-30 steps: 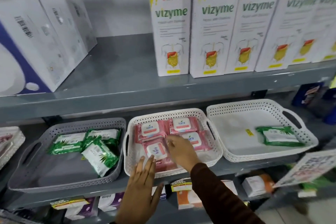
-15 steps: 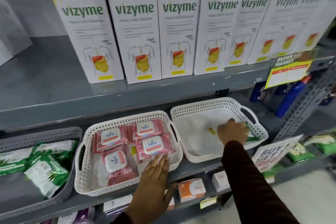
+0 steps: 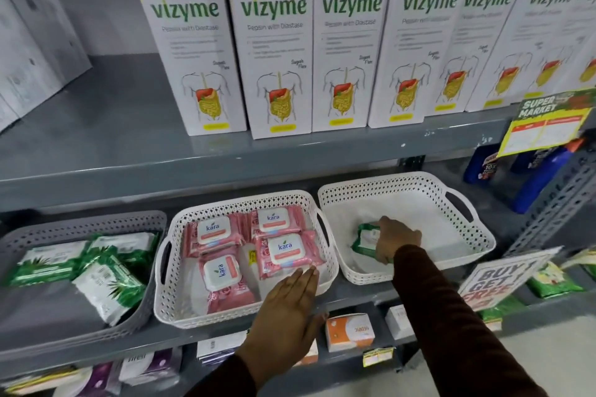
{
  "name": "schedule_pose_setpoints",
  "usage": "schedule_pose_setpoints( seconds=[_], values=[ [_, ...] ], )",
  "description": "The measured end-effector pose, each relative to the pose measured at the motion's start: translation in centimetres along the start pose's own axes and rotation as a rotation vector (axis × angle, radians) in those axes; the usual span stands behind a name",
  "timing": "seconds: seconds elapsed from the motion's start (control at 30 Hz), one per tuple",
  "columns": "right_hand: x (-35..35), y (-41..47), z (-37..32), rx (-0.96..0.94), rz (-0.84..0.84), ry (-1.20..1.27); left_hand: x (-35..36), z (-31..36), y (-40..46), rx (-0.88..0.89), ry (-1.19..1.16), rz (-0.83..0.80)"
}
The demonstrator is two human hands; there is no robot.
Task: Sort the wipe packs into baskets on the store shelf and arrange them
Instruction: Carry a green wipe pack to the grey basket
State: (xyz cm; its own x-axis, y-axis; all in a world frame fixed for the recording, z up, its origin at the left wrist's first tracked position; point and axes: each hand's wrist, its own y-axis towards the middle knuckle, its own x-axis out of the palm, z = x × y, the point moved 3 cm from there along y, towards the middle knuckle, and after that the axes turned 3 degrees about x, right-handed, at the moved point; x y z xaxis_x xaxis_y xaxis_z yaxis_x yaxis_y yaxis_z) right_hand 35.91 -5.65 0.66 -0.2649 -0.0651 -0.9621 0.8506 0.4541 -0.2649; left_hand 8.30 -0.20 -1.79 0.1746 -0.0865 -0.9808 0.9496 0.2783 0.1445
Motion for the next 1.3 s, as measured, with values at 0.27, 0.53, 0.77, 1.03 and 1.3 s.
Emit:
schedule_pose_setpoints(
  seconds=[0.27,0.53,0.77,1.03,1.3],
  values=[
    [-4.1,-4.1,-4.0,-0.043,0.24,0.547,-1.4,-4.2,-3.6,-0.019,-0.018,0.069],
    [-2.6,-14.3,-24.9,-0.695,0.229,0.619,-5.4,-16.0,-12.0,-0.296,0.053,0.162],
    [2.9,-23.5,-40.8,-0.888,-0.013,0.399,-8.1,-27.4,-24.8,-0.729,0.138,0.149],
    [9.5,-28.1,-50.5,-0.957,-0.082,0.22,-10.2,-32.8,-31.0,-0.681,0.173,0.171],
    [7.5,-24.6,-48.2,-0.831,-0.021,0.384,-11.9,-34.4,-28.9,-0.91,0.087,0.051]
  ],
)
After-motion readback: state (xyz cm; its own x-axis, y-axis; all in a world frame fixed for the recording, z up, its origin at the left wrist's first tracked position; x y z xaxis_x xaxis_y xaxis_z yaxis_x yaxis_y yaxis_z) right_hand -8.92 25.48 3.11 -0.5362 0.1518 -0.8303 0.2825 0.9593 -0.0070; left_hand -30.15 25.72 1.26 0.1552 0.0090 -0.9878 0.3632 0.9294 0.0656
